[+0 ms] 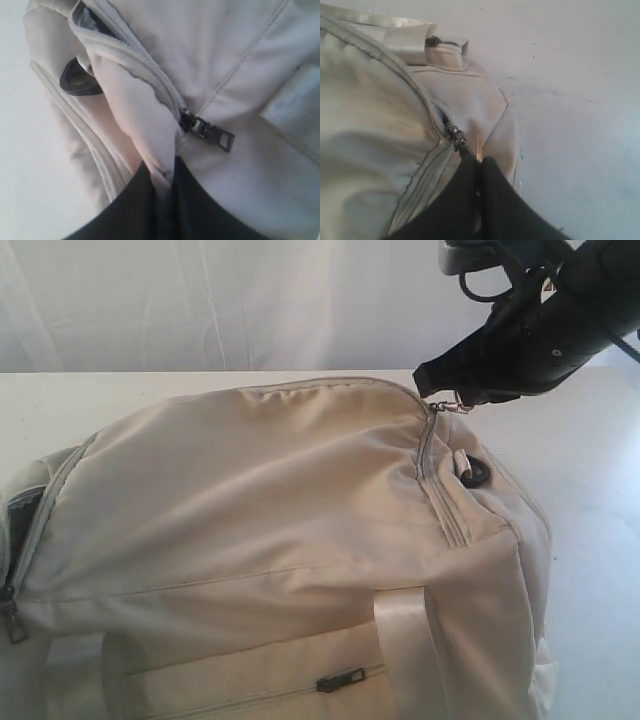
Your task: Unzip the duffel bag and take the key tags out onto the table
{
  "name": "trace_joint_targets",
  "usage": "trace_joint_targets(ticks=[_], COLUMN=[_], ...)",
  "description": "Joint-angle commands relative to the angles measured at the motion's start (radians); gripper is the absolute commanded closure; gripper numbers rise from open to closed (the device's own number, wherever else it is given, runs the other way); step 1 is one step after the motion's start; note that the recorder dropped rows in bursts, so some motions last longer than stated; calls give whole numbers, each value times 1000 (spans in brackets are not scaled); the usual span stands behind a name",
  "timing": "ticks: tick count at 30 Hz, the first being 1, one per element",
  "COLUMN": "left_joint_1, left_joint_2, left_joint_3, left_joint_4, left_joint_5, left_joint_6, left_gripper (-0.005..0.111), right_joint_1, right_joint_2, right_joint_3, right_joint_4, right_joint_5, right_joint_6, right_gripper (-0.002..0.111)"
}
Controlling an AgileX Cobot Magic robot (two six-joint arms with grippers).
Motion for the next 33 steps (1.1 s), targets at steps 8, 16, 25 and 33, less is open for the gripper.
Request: trace_joint_targets(ticks=[8, 16, 25, 33], left_joint_1=[-1, 3, 153, 190], left_joint_2=[31, 376, 817, 1010], left_joint_3=[-255, -535, -935, -993], left_joint_4=[-127, -138, -368, -607], left_joint_5=[281, 379, 123, -273], left_joint_6=[95, 269, 589, 753], left_gripper=[46, 48, 48, 48], right_joint_1=[-8, -8, -8, -8], right_joint_2=[-16, -16, -16, -16], right_joint_3=[24, 24, 24, 33], right_joint_4=[4, 39, 39, 39], right_joint_5=[-47, -41, -28, -54], right_joint_6=[-12, -78, -85, -85], right_gripper=[108, 108, 108, 108])
